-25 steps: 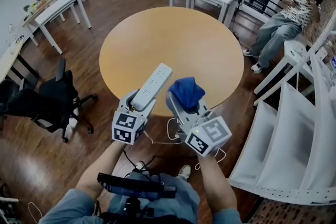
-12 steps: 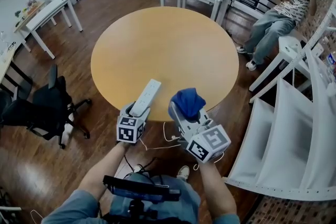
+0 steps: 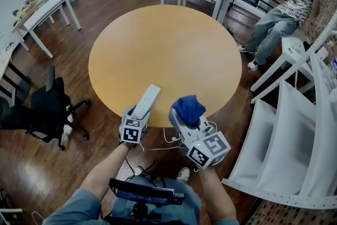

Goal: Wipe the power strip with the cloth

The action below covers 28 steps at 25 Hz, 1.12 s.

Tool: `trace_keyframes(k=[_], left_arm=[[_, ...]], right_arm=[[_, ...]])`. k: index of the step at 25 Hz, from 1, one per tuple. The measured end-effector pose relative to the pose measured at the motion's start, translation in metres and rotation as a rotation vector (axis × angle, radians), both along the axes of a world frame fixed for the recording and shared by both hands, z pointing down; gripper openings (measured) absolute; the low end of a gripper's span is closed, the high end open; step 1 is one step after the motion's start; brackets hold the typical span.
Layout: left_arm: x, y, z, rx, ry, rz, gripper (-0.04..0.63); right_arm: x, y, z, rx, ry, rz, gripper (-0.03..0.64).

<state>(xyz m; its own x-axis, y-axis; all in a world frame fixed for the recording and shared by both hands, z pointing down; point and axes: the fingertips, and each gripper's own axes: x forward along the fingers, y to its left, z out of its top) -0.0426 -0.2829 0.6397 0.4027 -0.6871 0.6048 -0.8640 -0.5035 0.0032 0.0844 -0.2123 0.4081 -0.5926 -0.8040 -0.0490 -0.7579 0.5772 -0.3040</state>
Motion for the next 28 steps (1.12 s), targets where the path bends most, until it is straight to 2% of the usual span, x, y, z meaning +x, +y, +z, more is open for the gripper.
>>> trace_keyframes(k=[3, 14, 16, 18, 23, 28], left_arm=[[-0.001, -0.001, 0.007, -0.009, -0.021, 0.007, 0.285], [0.003, -0.014, -0.025, 0.097, -0.025, 0.020, 0.296], [0.003, -0.015, -0.036, 0.127, -0.011, 0.017, 0.263], [0.005, -0.013, -0.050, 0.157, 0.017, 0.024, 0.187], [0.010, -0.002, -0.093, 0.253, 0.092, 0.058, 0.077], [0.013, 0.010, -0.152, 0.377, 0.159, 0.081, 0.050]], right_arm=[[-0.003, -0.002, 0.006, -0.013, -0.005, -0.004, 0.061], [-0.004, 0.000, 0.009, -0.022, -0.024, -0.013, 0.061], [-0.005, 0.002, 0.009, -0.018, -0.026, -0.017, 0.061], [-0.007, 0.004, 0.008, -0.013, -0.027, -0.022, 0.061], [-0.017, 0.009, 0.001, 0.003, -0.028, -0.039, 0.061], [-0.027, 0.016, -0.011, 0.028, -0.026, -0.060, 0.062]])
